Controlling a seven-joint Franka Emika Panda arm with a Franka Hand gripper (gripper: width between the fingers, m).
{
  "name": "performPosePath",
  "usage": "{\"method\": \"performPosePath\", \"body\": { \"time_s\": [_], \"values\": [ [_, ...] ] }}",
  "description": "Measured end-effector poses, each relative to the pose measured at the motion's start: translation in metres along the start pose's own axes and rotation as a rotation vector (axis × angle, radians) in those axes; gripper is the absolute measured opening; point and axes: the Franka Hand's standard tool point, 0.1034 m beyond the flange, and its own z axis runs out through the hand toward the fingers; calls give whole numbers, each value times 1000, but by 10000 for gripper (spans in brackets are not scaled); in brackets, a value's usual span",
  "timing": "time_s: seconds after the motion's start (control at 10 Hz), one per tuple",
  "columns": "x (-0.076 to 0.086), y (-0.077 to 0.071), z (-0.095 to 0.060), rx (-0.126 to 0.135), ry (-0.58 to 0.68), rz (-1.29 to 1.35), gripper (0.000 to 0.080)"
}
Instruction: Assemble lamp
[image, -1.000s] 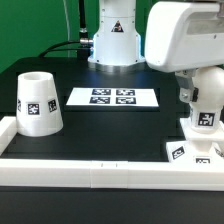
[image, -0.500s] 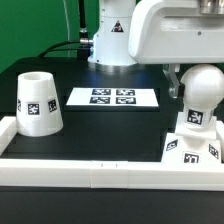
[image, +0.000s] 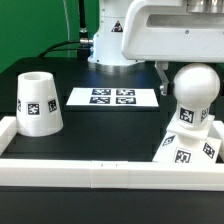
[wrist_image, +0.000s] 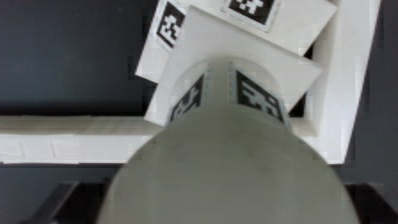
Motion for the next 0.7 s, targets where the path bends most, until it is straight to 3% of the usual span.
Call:
{"method": "performPosePath", "body": {
  "time_s": [0.1, 0.2, 0.4, 0.7],
  "values": [
    [0, 0, 0, 1, -1, 0, 674],
    [0, -1, 0, 1, -1, 0, 692],
    [-8, 1, -12, 0, 3, -135, 698],
    [-24, 16, -23, 3, -6, -351, 699]
  ]
}}
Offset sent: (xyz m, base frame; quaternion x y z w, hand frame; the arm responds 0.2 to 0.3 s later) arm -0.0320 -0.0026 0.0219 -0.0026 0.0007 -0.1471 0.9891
